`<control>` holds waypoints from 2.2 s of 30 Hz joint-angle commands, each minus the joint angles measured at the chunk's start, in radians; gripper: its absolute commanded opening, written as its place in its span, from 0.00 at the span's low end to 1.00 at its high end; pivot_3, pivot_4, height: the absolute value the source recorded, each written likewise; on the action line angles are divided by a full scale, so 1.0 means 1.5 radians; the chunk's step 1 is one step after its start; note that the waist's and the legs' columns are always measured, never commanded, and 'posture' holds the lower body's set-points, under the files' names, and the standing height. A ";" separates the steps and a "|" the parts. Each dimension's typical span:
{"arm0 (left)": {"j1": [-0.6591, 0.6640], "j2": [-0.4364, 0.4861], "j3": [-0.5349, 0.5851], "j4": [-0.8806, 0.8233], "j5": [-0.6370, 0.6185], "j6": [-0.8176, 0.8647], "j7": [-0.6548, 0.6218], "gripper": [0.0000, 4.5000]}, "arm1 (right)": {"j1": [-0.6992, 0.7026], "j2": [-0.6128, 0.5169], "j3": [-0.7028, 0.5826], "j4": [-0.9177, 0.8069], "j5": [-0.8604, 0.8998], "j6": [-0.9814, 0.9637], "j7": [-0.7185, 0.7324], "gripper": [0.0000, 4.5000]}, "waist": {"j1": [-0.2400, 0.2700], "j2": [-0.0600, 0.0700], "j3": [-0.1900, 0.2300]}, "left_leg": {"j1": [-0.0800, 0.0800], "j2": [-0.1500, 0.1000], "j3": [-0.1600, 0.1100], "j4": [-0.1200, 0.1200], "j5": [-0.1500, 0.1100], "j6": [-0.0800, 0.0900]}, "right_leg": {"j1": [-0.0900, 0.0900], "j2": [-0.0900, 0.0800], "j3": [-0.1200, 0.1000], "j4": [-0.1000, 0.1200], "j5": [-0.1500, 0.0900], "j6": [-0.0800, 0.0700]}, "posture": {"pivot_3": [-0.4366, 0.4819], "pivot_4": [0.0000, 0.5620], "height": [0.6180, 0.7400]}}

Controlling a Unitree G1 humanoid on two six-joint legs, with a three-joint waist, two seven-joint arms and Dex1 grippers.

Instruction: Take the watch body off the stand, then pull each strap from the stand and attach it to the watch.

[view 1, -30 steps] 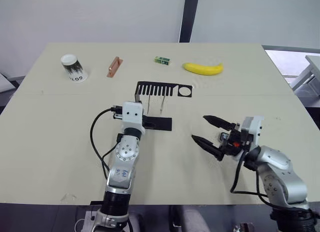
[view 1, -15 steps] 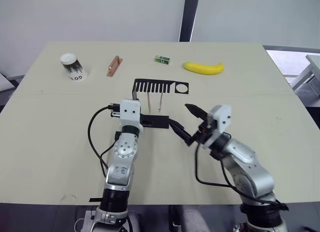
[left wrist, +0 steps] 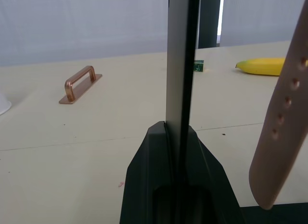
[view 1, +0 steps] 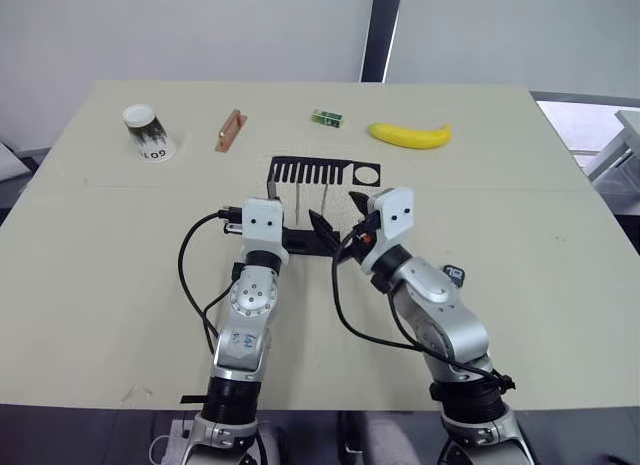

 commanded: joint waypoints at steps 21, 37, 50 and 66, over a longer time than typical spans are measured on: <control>0.004 -0.006 -0.014 -0.033 0.003 0.005 -0.008 0.00 | -0.037 0.041 -0.018 0.032 -0.013 -0.041 -0.010 0.06 | 0.000 0.000 0.000 | 0.000 0.000 0.000 0.000 0.000 0.000 | 0.000 0.000 0.000 0.000 0.000 0.000 | 0.48 0.27 1.00; -0.003 -0.006 -0.003 -0.032 -0.006 0.009 -0.007 0.00 | -0.039 0.002 0.025 0.015 -0.069 -0.129 0.017 0.01 | -0.001 0.000 0.000 | -0.001 0.000 0.000 0.000 0.000 0.000 | -0.001 0.000 0.000 0.000 0.000 0.000 | 0.48 0.27 1.00; -0.016 -0.002 -0.011 -0.013 -0.002 -0.007 -0.013 0.00 | -0.043 -0.035 0.045 0.022 -0.095 -0.094 0.045 0.01 | -0.001 0.000 0.000 | -0.001 0.000 0.000 0.000 0.000 0.000 | -0.001 0.000 0.000 0.000 0.000 0.000 | 0.48 0.27 1.00; -0.019 -0.004 -0.012 -0.008 -0.003 -0.004 -0.016 0.00 | -0.021 -0.069 0.071 0.017 -0.170 -0.196 0.061 0.01 | -0.001 0.000 0.000 | -0.001 0.000 0.000 0.000 0.000 0.000 | -0.001 0.000 0.000 0.000 0.000 0.000 | 0.48 0.27 1.00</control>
